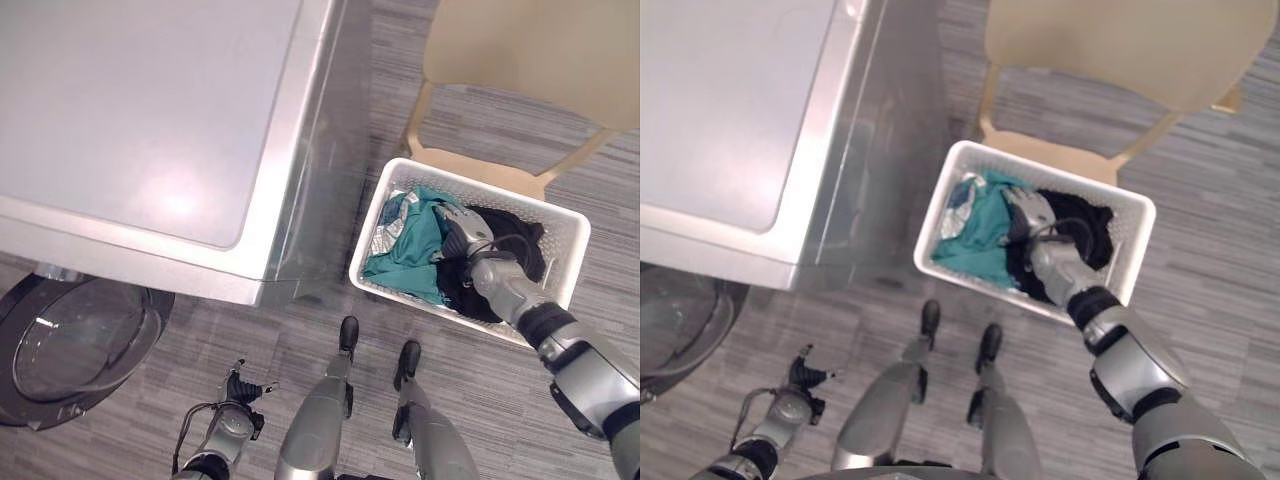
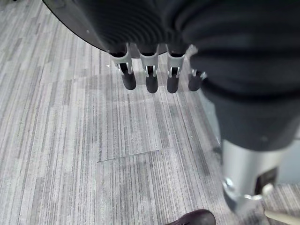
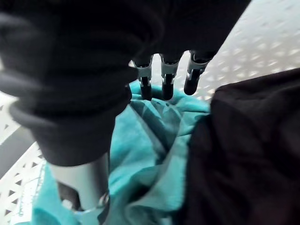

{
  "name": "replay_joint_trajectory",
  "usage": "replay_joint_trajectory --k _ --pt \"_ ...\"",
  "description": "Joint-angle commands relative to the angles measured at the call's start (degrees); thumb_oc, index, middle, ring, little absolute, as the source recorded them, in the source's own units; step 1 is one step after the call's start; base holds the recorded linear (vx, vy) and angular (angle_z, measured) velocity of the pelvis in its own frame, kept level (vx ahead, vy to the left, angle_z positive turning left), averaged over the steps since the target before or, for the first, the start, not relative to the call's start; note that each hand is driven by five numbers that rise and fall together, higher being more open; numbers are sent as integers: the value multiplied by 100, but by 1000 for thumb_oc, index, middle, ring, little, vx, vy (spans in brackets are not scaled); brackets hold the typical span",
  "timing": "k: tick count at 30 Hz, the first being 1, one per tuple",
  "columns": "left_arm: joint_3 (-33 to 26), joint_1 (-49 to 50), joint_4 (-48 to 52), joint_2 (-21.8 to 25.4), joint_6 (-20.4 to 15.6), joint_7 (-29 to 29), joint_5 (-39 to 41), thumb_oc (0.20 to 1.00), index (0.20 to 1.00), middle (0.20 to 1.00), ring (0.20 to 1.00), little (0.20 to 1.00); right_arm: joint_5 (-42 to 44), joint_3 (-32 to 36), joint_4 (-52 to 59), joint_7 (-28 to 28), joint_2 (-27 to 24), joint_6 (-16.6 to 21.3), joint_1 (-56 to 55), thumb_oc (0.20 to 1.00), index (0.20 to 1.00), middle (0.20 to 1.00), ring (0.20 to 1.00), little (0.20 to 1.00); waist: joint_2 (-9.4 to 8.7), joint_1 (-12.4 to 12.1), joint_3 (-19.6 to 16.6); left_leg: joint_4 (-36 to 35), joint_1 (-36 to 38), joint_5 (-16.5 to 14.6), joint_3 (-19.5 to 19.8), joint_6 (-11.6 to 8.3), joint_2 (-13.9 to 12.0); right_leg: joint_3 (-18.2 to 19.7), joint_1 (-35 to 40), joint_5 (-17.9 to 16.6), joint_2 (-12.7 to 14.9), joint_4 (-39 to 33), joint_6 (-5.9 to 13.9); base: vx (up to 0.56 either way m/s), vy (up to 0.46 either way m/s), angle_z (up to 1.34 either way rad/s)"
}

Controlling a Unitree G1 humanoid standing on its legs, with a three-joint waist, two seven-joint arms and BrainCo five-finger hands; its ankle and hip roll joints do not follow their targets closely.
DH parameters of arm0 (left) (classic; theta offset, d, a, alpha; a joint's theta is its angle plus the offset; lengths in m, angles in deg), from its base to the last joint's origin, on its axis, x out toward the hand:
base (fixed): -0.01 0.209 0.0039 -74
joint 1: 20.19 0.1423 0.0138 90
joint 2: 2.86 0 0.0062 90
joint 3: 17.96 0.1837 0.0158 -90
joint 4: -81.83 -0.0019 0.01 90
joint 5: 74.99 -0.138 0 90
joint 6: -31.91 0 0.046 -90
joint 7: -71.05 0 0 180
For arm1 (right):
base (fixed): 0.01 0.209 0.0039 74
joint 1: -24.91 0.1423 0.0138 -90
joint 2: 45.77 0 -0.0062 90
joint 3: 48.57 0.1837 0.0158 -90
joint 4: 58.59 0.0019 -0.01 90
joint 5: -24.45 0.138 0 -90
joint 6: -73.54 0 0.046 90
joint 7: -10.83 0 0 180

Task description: Grab the laundry basket,head to the washer,open it,put in the laundry and shut it.

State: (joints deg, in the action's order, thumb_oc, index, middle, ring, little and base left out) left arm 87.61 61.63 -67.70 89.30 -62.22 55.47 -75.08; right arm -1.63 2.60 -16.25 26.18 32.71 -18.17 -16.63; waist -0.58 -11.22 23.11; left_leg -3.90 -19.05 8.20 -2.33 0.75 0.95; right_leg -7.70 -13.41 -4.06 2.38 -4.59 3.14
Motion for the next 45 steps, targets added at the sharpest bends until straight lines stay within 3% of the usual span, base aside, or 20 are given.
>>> replay_joint_trajectory --k 1,2,3,5,13,22,28,33,35,37,41,42,44,45 --pt "188 31 -207 153 -47 -156 246 1000 1000 1000 1000 1000 163 -261 -29 192 0 11 102 1000 1000 1000 1000 1000 -150 -44 -214 477 -393 -455 47 -265 61 120 -344 346 362 513 401 5 -40 13" --pt "218 -25 -206 170 -33 -160 257 1000 1000 1000 1000 1000 266 -253 -67 173 96 7 115 1000 1000 1000 1000 1000 -167 -78 -194 469 -445 -428 98 -274 64 84 -359 334 364 499 402 11 -43 15" --pt "246 -60 -197 163 -34 -165 263 1000 1000 1000 1000 1000 388 -218 -110 159 197 18 53 887 887 887 887 887 -160 -101 -165 463 -422 -433 113 -281 69 49 -340 352 364 508 405 6 -34 19" --pt "264 -93 -175 165 -34 -151 255 1000 1000 1000 1000 1000 515 -161 -85 145 222 31 6 200 200 200 200 200 -162 -114 -169 446 -454 -408 142 -289 80 18 -362 343 370 506 406 7 -17 17" --pt "257 -110 -26 148 2 -99 226 1000 1000 1000 1000 1000 1335 406 369 155 266 172 -481 200 200 200 200 200 -146 -75 -141 395 -360 -433 162 -287 97 -32 -298 335 392 508 420 3 -10 7" --pt "39 12 124 93 144 -14 164 1000 1000 1000 1000 1000 2234 1308 1863 74 332 477 -1420 200 200 200 200 200 -172 120 -272 446 -17 -611 52 -235 65 49 -36 408 378 517 418 18 -9 -6" --pt "-236 492 623 30 276 121 144 1000 1000 1000 1000 1000 3457 2067 3792 -629 407 804 -2763 200 200 200 200 200 -200 365 -684 436 589 -803 10 -125 70 95 457 602 374 620 411 74 7 -7" --pt "-399 848 1020 124 315 245 149 1000 1000 1000 1000 1000 4165 2389 4654 -1081 382 923 -3396 200 200 200 200 200 -217 481 -889 435 944 -901 -26 -83 58 153 685 707 338 767 418 32 11 -14" --pt "-532 1008 1199 141 304 298 269 1000 1000 1000 1000 1000 4678 2541 5233 -1327 458 1090 -3645 200 200 200 200 200 -176 576 -992 468 1187 -935 -70 -59 -12 300 732 707 285 1072 444 -60 -37 -22" --pt "-498 999 1450 263 300 283 230 1000 1000 1000 1000 1000 4909 2635 5516 -1382 482 1180 -3686 200 200 200 200 200 -170 649 -979 508 1182 -876 24 -73 -51 697 724 828 134 1401 399 -156 -117 -20" --pt "-528 949 1742 375 251 302 284 1000 1000 1000 1000 1000 5013 2727 5822 -1413 410 1300 -3598 200 200 200 200 200 -121 660 -1065 574 988 -686 212 -128 -119 1110 816 1093 -40 1912 318 -219 -189 32" --pt "-515 921 1885 408 230 293 292 1000 1000 1000 1000 1000 4953 2747 5990 -1428 404 1333 -3550 200 200 200 200 200 -87 615 -1187 546 825 -492 400 -206 -171 1341 879 1122 -168 2442 273 -145 -165 57" --pt "-504 894 2018 417 197 275 324 1000 1000 1000 1000 1000 4897 2758 5989 -1353 394 1332 -3504 200 200 200 200 200 -84 611 -1238 521 743 -376 508 -283 -188 1537 994 1281 -283 2364 229 -209 -294 75" --pt "-463 939 2357 428 152 279 378 1000 1000 1000 1000 1000 4875 2730 5927 -1296 420 1320 -3407 200 200 200 200 200 -117 522 -1283 531 504 -134 623 -481 -216 1577 1384 1658 -383 1761 40 -211 -310 72"
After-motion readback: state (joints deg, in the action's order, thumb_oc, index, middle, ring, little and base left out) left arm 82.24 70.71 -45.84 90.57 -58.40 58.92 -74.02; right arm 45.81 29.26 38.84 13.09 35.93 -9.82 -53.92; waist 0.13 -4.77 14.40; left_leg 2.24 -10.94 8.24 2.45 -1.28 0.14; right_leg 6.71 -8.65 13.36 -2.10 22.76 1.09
